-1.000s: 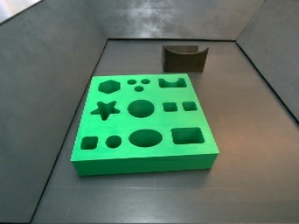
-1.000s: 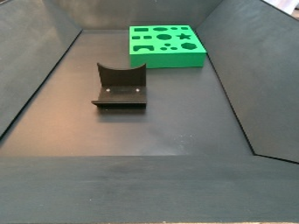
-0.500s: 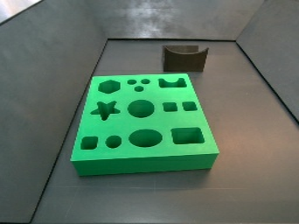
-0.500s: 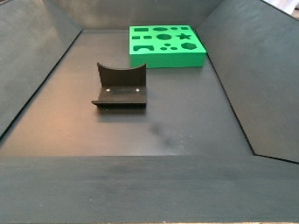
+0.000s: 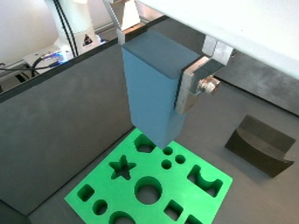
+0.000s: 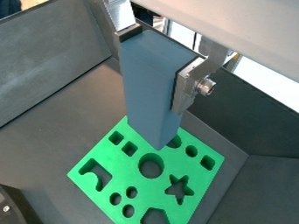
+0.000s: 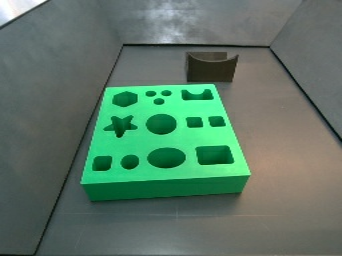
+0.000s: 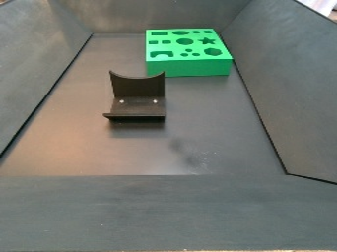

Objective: Pick up the rectangle object. Move up. Place the rectangle object on the fixture. Regrasp the rectangle object. Move to above the board. Insert the rectangle object.
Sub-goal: Insert the rectangle object.

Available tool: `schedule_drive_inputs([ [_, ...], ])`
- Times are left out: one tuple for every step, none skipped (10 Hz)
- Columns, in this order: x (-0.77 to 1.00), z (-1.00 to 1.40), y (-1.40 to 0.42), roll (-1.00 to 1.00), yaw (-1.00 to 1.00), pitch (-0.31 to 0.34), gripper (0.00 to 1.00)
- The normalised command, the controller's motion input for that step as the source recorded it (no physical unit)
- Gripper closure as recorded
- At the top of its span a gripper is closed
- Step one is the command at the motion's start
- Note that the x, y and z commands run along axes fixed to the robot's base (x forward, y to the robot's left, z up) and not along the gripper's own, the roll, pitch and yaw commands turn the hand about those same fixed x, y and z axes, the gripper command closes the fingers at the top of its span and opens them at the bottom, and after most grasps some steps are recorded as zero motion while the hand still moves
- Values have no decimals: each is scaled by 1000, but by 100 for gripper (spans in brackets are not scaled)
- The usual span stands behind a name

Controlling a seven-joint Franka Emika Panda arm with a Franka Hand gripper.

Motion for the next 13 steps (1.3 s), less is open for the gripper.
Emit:
schedule_drive_inputs([
  [191,-157,-103,-56,3,-44,100],
  [300,-234,-120,-29,43,-26,100],
  [386,-240,-126,-9,94,-13,100],
  [357,-231,-129,-27,103,-31,100],
  [351,-269,-151,-19,111,-41,100],
  [289,-326,-169,0,149,-54,100],
  [260,-334,-243,9,209,-47,100],
  [214,-340,-283,24,251,-56,100],
  [226,-314,-286,14,249,-51,100],
  [197,-357,-271,20,243,-63,100],
  [166,-369,-260,64,231,-74,100],
  [126,-374,-283,69,237,-93,100],
  [126,-397,-294,70,231,-100,100],
])
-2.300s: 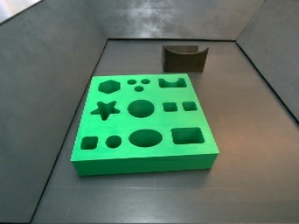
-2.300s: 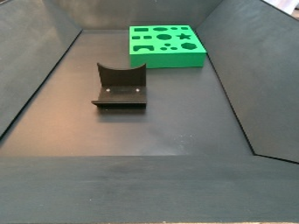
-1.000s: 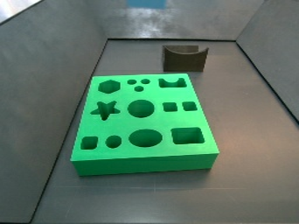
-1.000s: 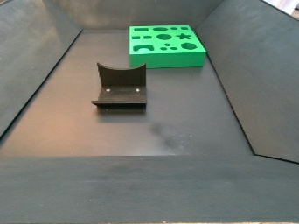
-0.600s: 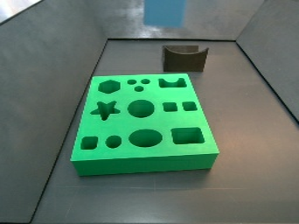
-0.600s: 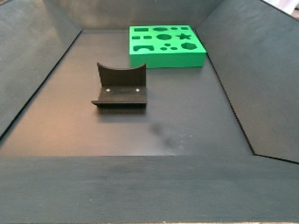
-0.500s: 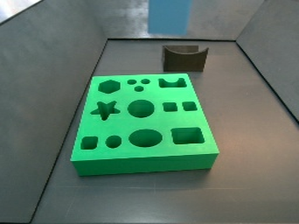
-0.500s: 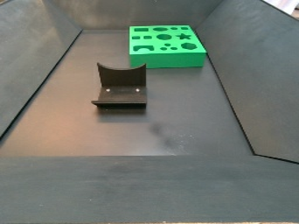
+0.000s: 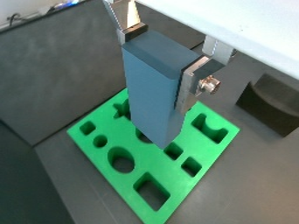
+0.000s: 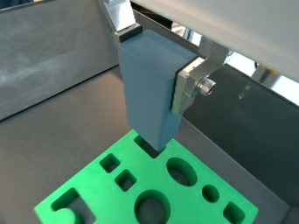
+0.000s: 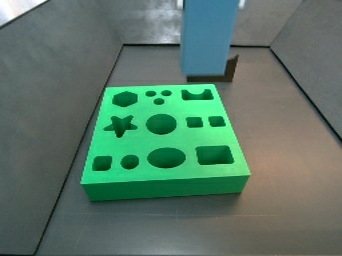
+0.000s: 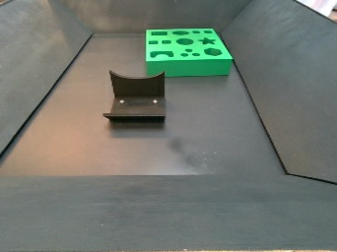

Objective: Pick up the rectangle object. Move up. Place the rectangle object on the fixture. Regrasp the rectangle object. Move to above the board. Insert the rectangle object.
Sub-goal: Insert the rectangle object.

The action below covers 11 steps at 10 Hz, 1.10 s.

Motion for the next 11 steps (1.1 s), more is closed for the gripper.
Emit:
schedule_drive_inputs([
  [100,-443,-303,69,229,-124,100],
  [40,-494,-294,81,223,-176,100],
  [57,-489,-291,104,197,-181,100],
  [89,-477,-289,120,160,-177,100],
  [131,-414,-260,150,94,-156,100],
  [54,-486,-106,100,0,-153,100],
  [26,-449,0,71,0,-127,100],
  [26,-366,0,100,0,-110,100],
  [120,-337,0,76,0,-104,100],
  [154,-326,0,93,0,-96,100],
  [194,-374,0,61,0,-107,100],
])
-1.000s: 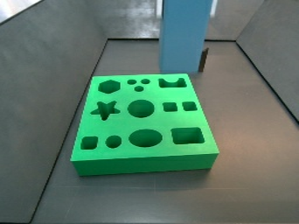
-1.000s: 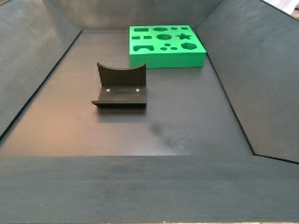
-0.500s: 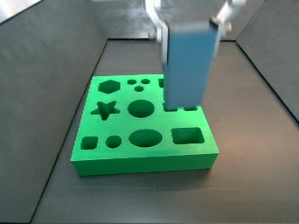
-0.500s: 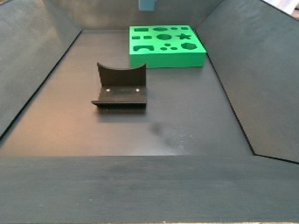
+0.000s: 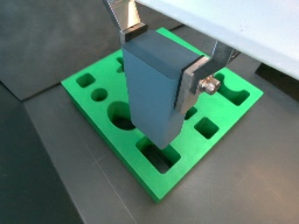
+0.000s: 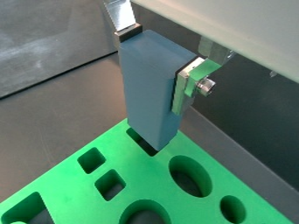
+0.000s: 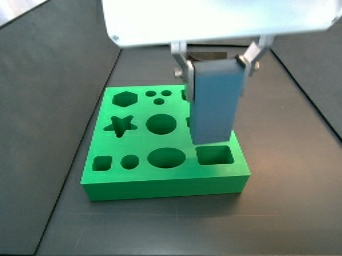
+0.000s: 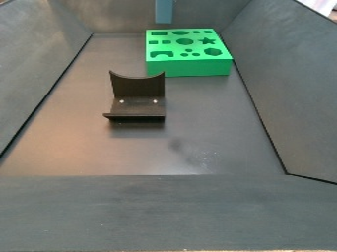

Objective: Pick up the rectangle object. Move up. Place the rectangle object on the fixture. Regrasp the rectangle object. Move to above the board. Insert the rectangle object.
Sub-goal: Insert the rectangle object.

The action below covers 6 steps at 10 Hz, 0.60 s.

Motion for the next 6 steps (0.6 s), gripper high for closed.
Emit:
schedule_drive_inputs([
  [234,-363,0,57,0,-100,100],
  [211,-383,0,56,0,-120,100],
  [189,-237,-66,93,0,-100,100],
  [160,-186,-111,96,0,-70,100],
  [146,-191,-120,99,0,-71,100],
  [143,-200,-103,79,0,-70,100],
])
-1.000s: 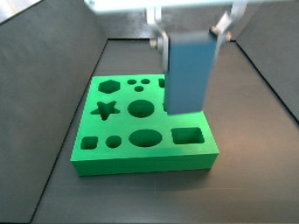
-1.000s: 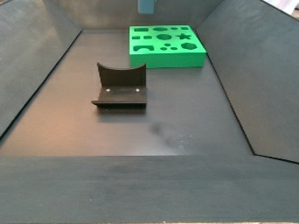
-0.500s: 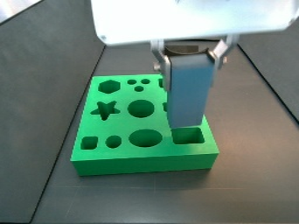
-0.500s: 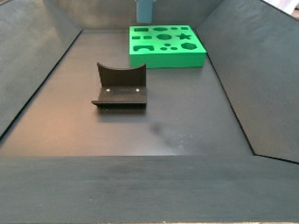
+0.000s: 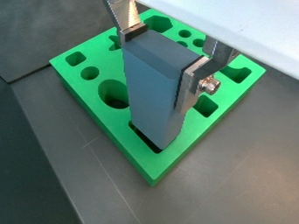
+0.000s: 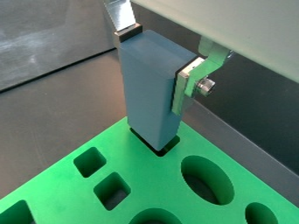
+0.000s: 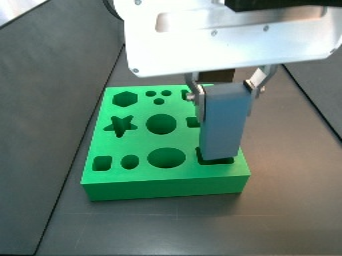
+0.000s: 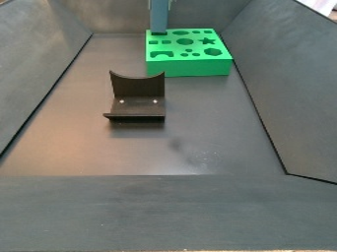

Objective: Pick up the rectangle object. Move up. Place the rectangle object on the fixture. Regrasp the rectangle object. Move to above the board. Insert the rectangle object.
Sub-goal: Insert the rectangle object.

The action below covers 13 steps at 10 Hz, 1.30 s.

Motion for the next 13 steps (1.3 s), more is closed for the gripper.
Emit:
schedule_drive_inputs([
  [123,-177,-71,70,0,-64,100],
  [131,-149,0,47,-9,-33,100],
  [94,-131,0,49,-9,-14,100],
  [100,-114,0,74,-14,0,100],
  [51,-106,43,64,-86,0,100],
  [3,-100,57,27,-146,0,100],
  [0,-51,69,27,-203,0,100],
  [-83,-14,60,14,-89,0,100],
  [-80,-49,0,0,0,0,100],
  [-100,-34,0,0,0,-24,100],
  [-91,-23,0,0,0,-20,100],
  [-109,-34,0,0,0,-19,100],
  [-169,-26,0,0,0,-23,100],
])
